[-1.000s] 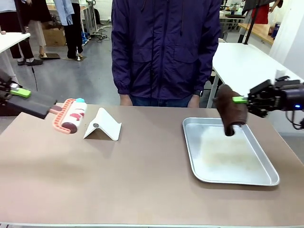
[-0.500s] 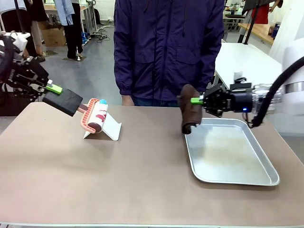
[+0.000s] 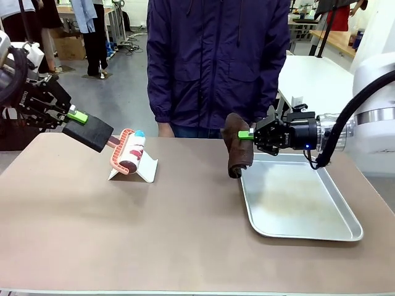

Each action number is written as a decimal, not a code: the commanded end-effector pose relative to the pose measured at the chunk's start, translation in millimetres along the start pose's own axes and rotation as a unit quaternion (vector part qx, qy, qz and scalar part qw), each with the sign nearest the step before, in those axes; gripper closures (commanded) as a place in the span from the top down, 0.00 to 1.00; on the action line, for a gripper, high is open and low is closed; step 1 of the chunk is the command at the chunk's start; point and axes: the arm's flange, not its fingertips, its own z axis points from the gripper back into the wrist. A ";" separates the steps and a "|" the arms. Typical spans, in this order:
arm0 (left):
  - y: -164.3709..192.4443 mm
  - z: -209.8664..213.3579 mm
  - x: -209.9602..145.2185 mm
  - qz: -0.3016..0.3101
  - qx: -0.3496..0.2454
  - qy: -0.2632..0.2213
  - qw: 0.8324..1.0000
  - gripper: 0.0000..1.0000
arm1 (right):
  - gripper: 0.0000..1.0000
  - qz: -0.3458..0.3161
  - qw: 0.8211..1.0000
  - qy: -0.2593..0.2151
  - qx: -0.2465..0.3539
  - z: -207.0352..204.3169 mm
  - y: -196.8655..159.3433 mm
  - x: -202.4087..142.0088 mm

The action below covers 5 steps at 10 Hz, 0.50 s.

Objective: Clean the surface of the table.
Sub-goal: Return the Lint Roller and towel to their original positions.

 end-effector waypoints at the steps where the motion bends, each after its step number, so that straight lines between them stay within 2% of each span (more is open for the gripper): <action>1: -0.3 -0.5 -0.5 0.000 -0.001 0.002 1.000 0.22 | 0.10 -0.001 1.000 0.001 0.001 -0.4 -0.5 -0.2; 2: -3.8 -6.6 3.5 0.007 0.022 -0.023 0.999 0.22 | 0.10 0.005 0.999 -0.010 -0.030 -16.1 0.9 -0.2; 3: -16.3 -15.3 8.6 0.006 0.044 -0.043 0.998 0.22 | 0.10 0.014 0.999 -0.011 -0.031 -36.5 5.2 -1.4; 4: -27.4 -26.3 14.6 0.002 0.068 -0.044 0.997 0.22 | 0.10 0.009 1.000 0.012 -0.025 -61.8 6.2 -6.1; 5: -33.7 -37.0 21.8 0.000 0.097 -0.041 0.994 0.22 | 0.10 0.004 1.000 0.002 -0.030 -82.6 5.1 -11.9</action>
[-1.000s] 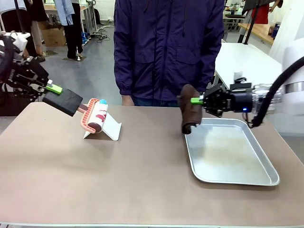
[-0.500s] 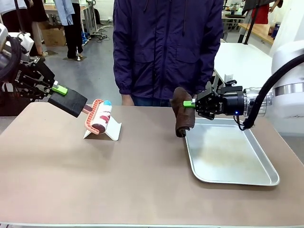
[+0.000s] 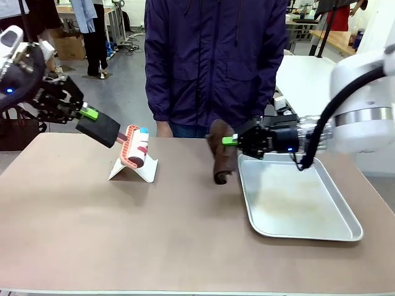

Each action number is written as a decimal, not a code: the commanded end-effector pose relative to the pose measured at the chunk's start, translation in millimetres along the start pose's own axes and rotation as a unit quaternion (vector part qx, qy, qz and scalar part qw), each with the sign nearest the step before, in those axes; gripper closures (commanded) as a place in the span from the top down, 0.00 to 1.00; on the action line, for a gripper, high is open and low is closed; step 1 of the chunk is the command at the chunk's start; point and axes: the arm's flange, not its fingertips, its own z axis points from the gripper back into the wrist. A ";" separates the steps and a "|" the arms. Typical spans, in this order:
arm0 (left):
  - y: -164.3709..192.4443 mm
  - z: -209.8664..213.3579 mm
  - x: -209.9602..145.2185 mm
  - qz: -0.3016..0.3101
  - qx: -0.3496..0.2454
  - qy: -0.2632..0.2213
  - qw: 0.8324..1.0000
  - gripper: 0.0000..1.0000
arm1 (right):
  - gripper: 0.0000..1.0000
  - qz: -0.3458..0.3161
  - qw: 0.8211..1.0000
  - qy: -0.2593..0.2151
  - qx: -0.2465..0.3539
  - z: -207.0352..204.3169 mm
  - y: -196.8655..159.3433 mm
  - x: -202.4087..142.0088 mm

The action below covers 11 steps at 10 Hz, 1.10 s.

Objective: Clean the surface of the table.
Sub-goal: Return the Lint Roller and towel to their original positions.

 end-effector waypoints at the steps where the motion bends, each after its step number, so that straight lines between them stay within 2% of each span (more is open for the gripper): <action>1: -14.2 -20.7 14.3 0.010 0.050 0.020 0.998 0.22 | 0.10 -0.008 0.999 -0.038 -0.016 -48.4 0.1 -0.9; 5: -17.2 -47.7 31.6 -0.009 0.092 0.042 0.995 0.22 | 0.10 -0.017 0.994 -0.029 -0.108 -96.9 1.0 -15.7; 6: -17.0 -54.7 35.3 -0.012 0.091 0.045 0.995 0.22 | 0.10 -0.038 0.990 -0.011 -0.132 -102.1 -3.3 -13.9; 9: -12.5 -70.2 41.0 -0.007 0.101 0.052 0.993 0.22 | 0.10 -0.042 0.977 -0.025 -0.209 -96.9 -8.1 -7.8; 11: -9.3 -78.1 45.9 -0.005 0.111 0.036 0.993 0.22 | 0.10 -0.027 0.969 -0.014 -0.246 -94.2 -14.9 -7.9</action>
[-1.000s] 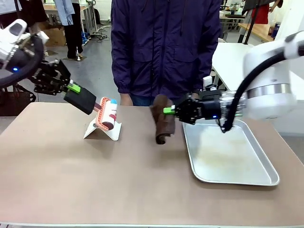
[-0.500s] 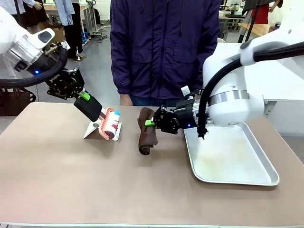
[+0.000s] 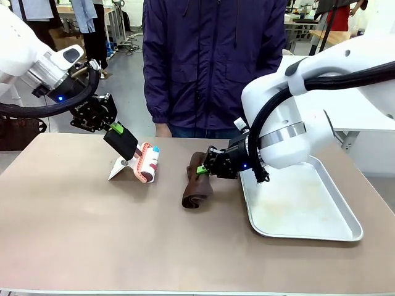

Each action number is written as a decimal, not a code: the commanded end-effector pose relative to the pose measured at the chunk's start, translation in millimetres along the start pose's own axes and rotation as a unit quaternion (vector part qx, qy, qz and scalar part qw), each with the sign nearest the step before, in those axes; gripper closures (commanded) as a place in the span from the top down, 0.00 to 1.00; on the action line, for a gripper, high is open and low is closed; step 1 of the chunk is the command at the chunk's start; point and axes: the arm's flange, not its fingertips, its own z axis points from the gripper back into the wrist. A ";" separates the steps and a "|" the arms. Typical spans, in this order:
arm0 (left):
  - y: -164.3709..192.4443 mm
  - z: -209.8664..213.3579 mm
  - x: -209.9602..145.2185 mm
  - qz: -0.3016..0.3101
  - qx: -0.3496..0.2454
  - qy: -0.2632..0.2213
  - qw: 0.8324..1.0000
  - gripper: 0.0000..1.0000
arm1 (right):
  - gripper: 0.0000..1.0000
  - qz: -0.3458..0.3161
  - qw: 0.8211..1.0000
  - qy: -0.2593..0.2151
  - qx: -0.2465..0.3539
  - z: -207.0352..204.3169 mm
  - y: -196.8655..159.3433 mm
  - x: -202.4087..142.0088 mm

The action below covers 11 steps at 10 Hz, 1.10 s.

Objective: Clean the surface of the table.
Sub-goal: Return the Lint Roller and towel to their original positions.

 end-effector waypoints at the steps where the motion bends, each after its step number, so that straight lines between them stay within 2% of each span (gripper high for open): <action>1: -3.2 -2.1 9.9 0.014 0.015 -0.008 1.000 0.22 | 0.10 0.011 0.999 0.015 -0.040 3.7 8.5 5.7; 4: 9.5 -8.6 20.7 0.030 0.002 -0.021 0.999 0.22 | 0.10 0.045 0.997 0.007 -0.056 19.0 5.8 7.2; 11: 22.9 -25.5 34.7 0.045 -0.007 -0.020 0.999 0.22 | 0.10 0.037 0.998 0.007 -0.040 20.8 0.0 10.4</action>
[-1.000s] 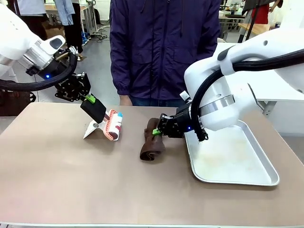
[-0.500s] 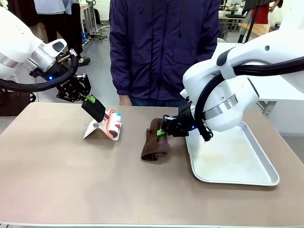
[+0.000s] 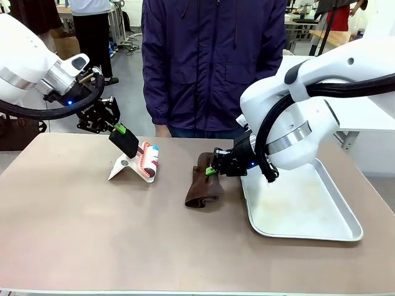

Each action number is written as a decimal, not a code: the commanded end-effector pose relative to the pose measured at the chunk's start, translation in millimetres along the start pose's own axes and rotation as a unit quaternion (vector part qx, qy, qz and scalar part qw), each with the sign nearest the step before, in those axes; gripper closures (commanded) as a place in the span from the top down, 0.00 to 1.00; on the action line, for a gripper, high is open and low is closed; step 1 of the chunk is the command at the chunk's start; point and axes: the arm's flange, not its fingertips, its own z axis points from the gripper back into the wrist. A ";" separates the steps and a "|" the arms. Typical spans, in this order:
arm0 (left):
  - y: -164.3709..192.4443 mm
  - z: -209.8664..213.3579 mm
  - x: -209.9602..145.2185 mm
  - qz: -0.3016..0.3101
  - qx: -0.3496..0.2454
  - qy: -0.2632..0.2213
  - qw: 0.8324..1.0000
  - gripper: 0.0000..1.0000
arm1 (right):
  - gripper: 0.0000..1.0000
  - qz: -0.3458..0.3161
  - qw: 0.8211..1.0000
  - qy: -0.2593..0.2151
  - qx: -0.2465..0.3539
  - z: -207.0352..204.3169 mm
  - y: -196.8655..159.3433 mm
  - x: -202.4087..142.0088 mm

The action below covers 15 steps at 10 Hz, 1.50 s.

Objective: Clean the surface of the table.
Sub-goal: Return the Lint Roller and towel to their original positions.

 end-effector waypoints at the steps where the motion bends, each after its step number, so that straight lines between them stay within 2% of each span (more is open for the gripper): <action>1: -2.8 -3.8 2.3 0.008 -0.003 -0.010 1.000 0.22 | 0.10 -0.014 1.000 0.005 0.007 7.0 2.9 3.0; 6: -4.6 -13.0 2.0 0.007 0.017 -0.002 1.000 0.22 | 0.10 -0.009 1.000 0.016 0.017 6.8 2.6 2.5; 15: 11.8 -25.8 11.3 0.020 0.014 -0.006 1.000 0.22 | 0.10 0.000 1.000 0.021 0.004 13.9 0.2 0.2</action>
